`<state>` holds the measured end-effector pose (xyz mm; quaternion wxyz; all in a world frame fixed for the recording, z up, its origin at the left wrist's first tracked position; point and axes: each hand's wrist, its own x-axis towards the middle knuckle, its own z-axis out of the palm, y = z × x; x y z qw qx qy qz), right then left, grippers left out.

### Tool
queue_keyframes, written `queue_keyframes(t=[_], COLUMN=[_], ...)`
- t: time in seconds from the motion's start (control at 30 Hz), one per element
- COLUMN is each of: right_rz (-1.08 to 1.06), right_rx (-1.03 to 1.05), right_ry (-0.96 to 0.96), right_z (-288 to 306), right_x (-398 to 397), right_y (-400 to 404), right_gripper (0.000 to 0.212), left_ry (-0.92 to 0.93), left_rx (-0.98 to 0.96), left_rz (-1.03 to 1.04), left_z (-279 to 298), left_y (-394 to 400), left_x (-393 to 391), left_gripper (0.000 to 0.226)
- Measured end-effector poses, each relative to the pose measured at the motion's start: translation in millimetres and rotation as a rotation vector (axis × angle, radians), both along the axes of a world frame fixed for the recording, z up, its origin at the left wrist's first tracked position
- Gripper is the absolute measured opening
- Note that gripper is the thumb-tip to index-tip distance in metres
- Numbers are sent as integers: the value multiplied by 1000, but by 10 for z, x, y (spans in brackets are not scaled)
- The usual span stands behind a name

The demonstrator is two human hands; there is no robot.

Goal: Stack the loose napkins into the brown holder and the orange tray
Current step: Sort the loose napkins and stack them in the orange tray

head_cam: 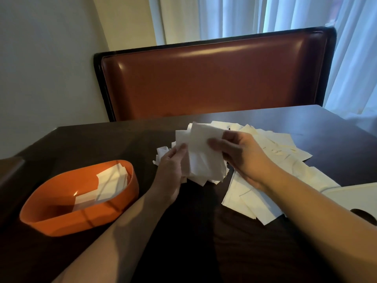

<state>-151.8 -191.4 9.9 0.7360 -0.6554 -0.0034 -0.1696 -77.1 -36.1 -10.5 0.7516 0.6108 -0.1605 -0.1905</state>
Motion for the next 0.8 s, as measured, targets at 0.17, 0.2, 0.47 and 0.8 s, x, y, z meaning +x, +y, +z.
queue_keyframes(t=[0.17,0.2,0.47,0.8], right_rz=[-213,-215,-242,-73], right_rx=[-175,-172,-119,-446], right_ry=[34,29,59,65], right_z=[-140,-148,-198,-7], right_x=[91,96,118,46], right_y=[15,21,64,-181], right_gripper=[22,21,25,28], left_ry=[142,153,85,-63], left_rx=[-58,-61,25,98], left_rz=[-90,-93,-105,-67], left_z=[-7,-10,-38,-80], left_y=[-45,-48,-79,-37], left_x=[-31,-33,-69,-73], left_gripper=[38,39,47,18])
